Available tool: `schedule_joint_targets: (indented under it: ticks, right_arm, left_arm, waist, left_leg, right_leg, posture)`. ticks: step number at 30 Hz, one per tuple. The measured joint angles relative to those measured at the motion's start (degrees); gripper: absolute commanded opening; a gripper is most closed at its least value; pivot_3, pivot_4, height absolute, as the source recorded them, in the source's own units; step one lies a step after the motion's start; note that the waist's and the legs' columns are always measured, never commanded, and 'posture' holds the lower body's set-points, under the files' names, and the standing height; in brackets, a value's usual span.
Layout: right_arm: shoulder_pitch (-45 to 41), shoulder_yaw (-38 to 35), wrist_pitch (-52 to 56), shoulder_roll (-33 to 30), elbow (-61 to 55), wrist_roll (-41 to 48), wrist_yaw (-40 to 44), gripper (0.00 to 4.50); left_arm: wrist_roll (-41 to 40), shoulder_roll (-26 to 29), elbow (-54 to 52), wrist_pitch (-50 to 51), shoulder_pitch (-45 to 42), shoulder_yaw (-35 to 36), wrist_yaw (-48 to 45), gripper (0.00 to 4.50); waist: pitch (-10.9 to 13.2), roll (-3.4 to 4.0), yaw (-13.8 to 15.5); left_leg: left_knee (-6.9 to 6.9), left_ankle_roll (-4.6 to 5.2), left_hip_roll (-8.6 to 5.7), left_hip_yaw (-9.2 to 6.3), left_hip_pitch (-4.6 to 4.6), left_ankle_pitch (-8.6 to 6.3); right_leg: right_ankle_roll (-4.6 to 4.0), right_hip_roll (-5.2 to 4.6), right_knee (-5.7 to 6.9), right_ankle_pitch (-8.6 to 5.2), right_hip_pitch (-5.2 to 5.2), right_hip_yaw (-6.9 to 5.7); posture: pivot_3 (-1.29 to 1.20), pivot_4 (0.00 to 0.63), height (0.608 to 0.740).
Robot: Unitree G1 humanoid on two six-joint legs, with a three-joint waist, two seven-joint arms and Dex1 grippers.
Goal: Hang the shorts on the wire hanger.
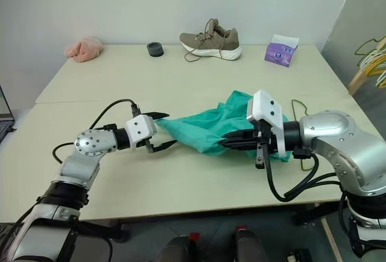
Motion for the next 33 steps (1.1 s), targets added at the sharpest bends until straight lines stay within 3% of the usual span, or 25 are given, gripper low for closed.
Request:
schedule_joint_targets:
  ticks: [4,15,17,19,23,26,30,33]
  right_arm:
    - [0.05,-0.12,1.01,-1.15,-0.78,2.47,-0.73,0.00]
    - [1.33,-0.12,1.28,-3.93,-2.12,4.94,-2.45,0.00]
    - [3.21,0.24,-0.64,-6.73,-1.84,3.71,-1.43,0.00]
    - [5.98,1.30,-4.38,-11.87,0.40,0.00,0.98,0.00]
    - [11.29,5.46,-18.11,-19.74,7.54,-8.83,8.53,0.00]
    - [11.28,6.81,-24.64,-22.27,11.40,-10.39,14.07,0.00]
    - [1.83,11.38,-28.20,-21.91,20.48,-12.51,20.73,0.00]
    - [-13.16,17.16,-34.10,-12.83,38.80,-22.04,20.95,0.00]
  left_arm:
    - [2.65,-1.56,5.97,-4.78,-3.26,-0.39,2.28,3.60]
    - [3.72,-2.69,11.57,-9.62,-5.07,-2.47,-1.62,0.08]
    - [2.68,-0.84,9.18,-8.39,-4.13,-2.88,-5.98,0.03]
    - [0.20,4.62,2.45,-5.01,-0.34,-3.61,-13.35,0.03]
    - [-7.96,12.71,-16.98,5.90,7.77,-3.72,-24.10,0.03]
    - [-15.98,18.50,-30.75,18.13,14.24,-3.22,-27.88,0.03]
    - [-28.79,23.04,-44.11,35.98,17.57,0.21,-28.23,0.03]
    - [-31.55,16.43,-41.83,44.57,9.70,1.02,-21.85,0.03]
  waist:
    - [0.00,0.00,-0.02]
    - [0.00,0.00,-0.66]
    - [0.00,-0.01,-0.77]
    - [0.00,-0.01,-1.45]
    - [0.02,0.03,-1.66]
    - [0.06,0.13,-1.82]
    - [0.13,0.25,-1.59]
    - [0.11,0.27,-1.43]
  left_leg:
    - [0.02,0.00,-0.02,0.02,-0.01,0.00]
    - [0.02,0.00,-0.01,0.03,-0.02,0.00]
    - [0.02,0.00,-0.01,0.03,-0.03,0.00]
    - [0.00,0.00,-0.01,0.13,0.01,-0.01]
    - [-0.02,0.00,0.04,0.25,0.03,-0.01]
    - [-0.02,0.00,0.12,0.33,0.09,-0.01]
    - [0.00,0.01,0.16,0.35,0.15,-0.01]
    - [0.01,0.02,0.01,0.44,0.39,0.00]
  right_leg:
    - [0.04,-0.02,0.00,0.02,0.00,0.01]
    - [0.04,-0.02,0.02,0.02,0.00,0.00]
    - [0.04,-0.02,0.01,0.02,-0.01,-0.01]
    - [0.02,-0.03,0.01,0.03,-0.01,0.06]
    - [0.24,-0.06,-0.06,-0.10,-0.05,0.20]
    - [0.25,0.01,-0.03,-0.12,-0.05,0.26]
    - [0.24,0.07,-0.05,-0.12,-0.03,0.25]
    - [0.26,0.24,-0.04,-0.11,0.22,0.16]
  posture:
    - [-0.16,0.114,0.740]
    - [-0.18,0.114,0.740]
    - [-0.17,0.115,0.740]
    - [-0.16,0.114,0.740]
    - [-0.13,0.110,0.740]
    - [-0.10,0.108,0.740]
    - [-0.09,0.105,0.740]
    - [-0.09,0.101,0.740]
